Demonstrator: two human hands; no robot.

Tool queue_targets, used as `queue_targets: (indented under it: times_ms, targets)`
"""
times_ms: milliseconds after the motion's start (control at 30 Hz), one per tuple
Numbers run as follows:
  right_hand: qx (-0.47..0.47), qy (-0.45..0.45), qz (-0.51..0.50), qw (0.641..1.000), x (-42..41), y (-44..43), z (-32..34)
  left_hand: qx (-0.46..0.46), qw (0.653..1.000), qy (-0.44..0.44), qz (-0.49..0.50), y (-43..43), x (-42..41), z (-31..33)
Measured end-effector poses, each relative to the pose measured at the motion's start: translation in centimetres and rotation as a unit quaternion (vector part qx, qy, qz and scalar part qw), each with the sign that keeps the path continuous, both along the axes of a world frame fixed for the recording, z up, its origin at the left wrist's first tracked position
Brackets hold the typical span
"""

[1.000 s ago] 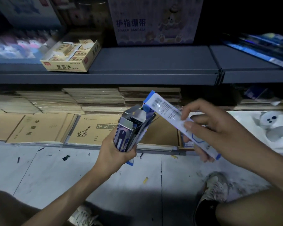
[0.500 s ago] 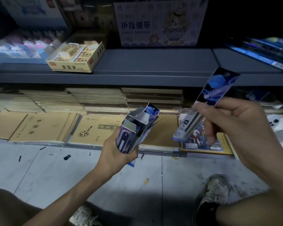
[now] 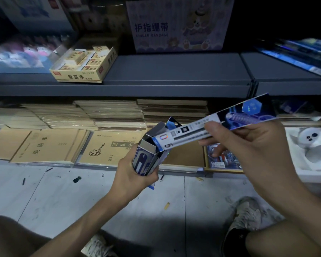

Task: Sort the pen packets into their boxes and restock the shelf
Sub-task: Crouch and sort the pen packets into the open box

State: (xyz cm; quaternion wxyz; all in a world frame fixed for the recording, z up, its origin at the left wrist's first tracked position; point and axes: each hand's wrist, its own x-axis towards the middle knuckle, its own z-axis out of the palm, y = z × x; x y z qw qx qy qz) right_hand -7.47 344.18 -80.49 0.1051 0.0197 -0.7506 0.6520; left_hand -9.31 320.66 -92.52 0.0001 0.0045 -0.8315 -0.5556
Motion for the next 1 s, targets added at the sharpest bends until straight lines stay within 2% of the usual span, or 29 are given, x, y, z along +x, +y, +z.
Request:
queue_targets:
  times_ms: [333,500,700,767,867,933,1000]
  targets:
    - [0.016,-0.040,0.014,0.999,0.4,-1.2,-0.8,-0.009,1.000,-0.003,-0.024,-0.2,0.1,-0.2]
    - [0.144,-0.052,-0.006,0.988,0.4,-1.7,-1.0,-0.025,0.998,-0.011,-0.048,-0.1,0.3,0.2]
    - [0.287,-0.070,0.049,0.954,-0.6,-3.6,-2.0,-0.039,0.997,-0.002,-0.071,0.7,0.5,0.0]
    - [0.251,-0.049,0.056,0.965,-0.8,-3.5,-1.3,-0.034,0.997,-0.002,-0.067,0.7,0.6,-0.1]
    - [0.144,-0.003,0.049,0.988,-1.3,-2.8,0.2,-0.026,0.997,-0.009,-0.076,0.4,0.5,-0.2]
    - [0.160,0.006,0.036,0.986,-1.7,-3.1,0.1,-0.021,0.997,-0.017,-0.073,0.3,0.5,-0.4]
    - [0.218,-0.005,0.039,0.975,-1.8,-3.7,-1.1,-0.020,0.997,-0.016,-0.069,0.3,0.6,-0.4]
